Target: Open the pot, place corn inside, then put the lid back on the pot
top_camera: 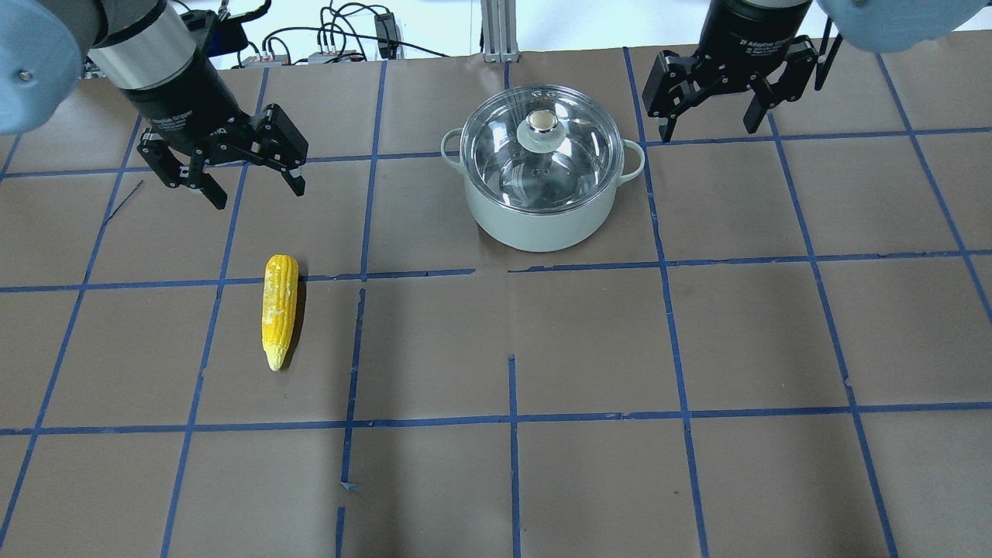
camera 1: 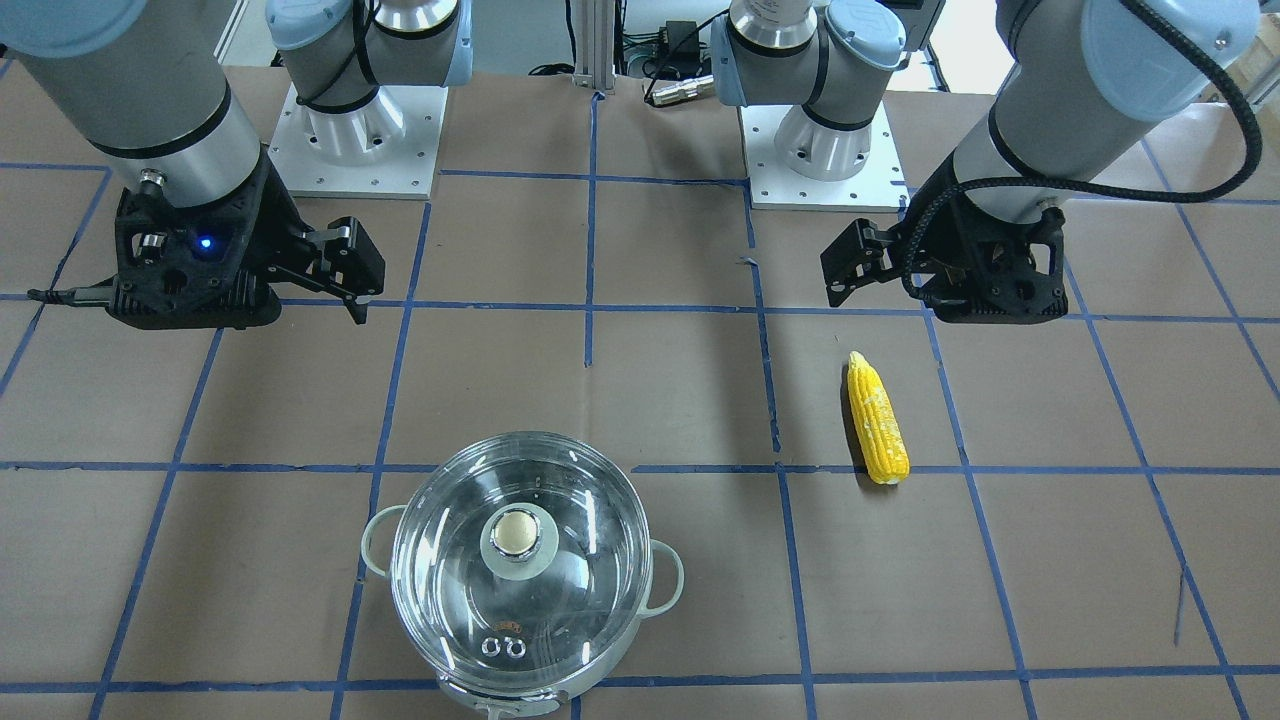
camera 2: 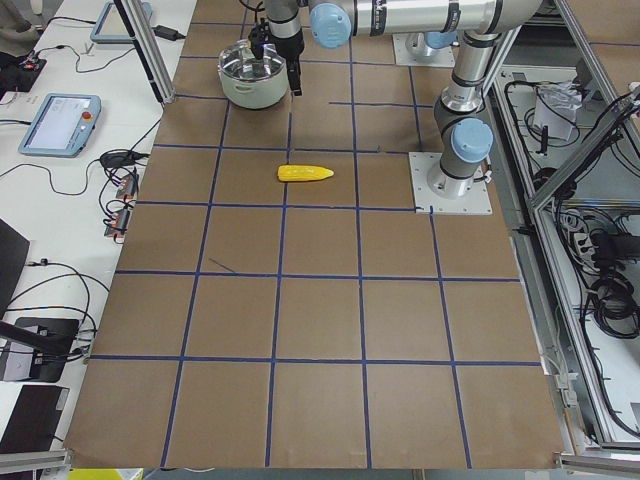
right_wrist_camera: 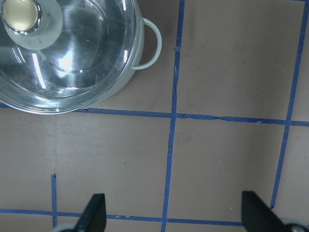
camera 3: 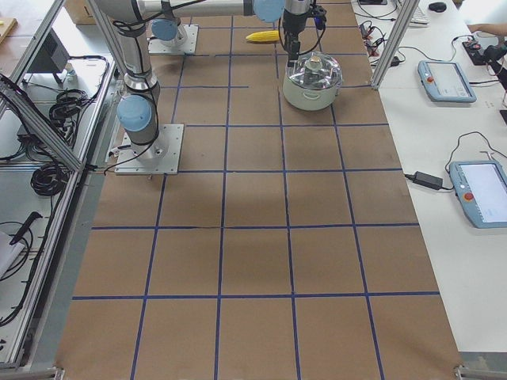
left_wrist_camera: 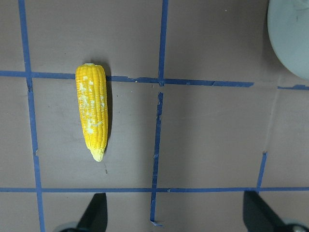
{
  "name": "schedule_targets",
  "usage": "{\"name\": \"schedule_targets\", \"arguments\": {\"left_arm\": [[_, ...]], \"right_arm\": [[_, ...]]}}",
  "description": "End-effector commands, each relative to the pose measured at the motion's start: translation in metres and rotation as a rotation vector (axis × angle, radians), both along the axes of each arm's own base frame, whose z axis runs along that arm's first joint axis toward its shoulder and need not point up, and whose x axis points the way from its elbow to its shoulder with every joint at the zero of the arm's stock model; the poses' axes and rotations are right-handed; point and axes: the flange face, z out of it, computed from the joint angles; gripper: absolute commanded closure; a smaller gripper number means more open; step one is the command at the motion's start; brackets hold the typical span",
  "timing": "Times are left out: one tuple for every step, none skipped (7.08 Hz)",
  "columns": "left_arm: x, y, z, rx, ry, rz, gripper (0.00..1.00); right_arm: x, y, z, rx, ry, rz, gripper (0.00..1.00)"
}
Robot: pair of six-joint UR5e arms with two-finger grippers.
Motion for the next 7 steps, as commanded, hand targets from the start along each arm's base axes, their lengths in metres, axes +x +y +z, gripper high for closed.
{"name": "schedule_targets", "arguments": {"left_arm": [[0.000, 0.000, 0.001, -0.003, 0.000, 0.001, 0.00], [0.000, 0.001, -0.002, 0.001, 0.003, 0.000, 0.00], [0.000, 0.009, 0.001, -0.005, 0.003, -0.019, 0.00], [0.009, 0.005, -0.010, 0.003, 0.012, -0.044, 0.00], [0.019, -0.004, -0.017, -0.033, 0.009, -0.065, 0.00], [0.037, -0.015, -0.051, 0.021, 0.015, -0.037, 0.00], [0.051, -0.038, -0.097, 0.005, 0.011, -0.019, 0.00]], "right_arm": [[0.000, 0.007, -0.016, 0.020, -0.002, -0.002, 0.00], [0.000, 0.007, -0.015, 0.017, -0.002, -0.002, 0.00], [0.000, 0.007, -0.010, 0.007, 0.005, -0.006, 0.00], [0.005, 0.002, -0.003, -0.023, -0.008, -0.055, 0.00], [0.017, -0.015, -0.011, -0.031, -0.008, -0.075, 0.00], [0.039, -0.029, -0.018, -0.028, -0.007, -0.068, 0.00], [0.068, -0.044, -0.021, -0.037, 0.003, -0.074, 0.00]]}}
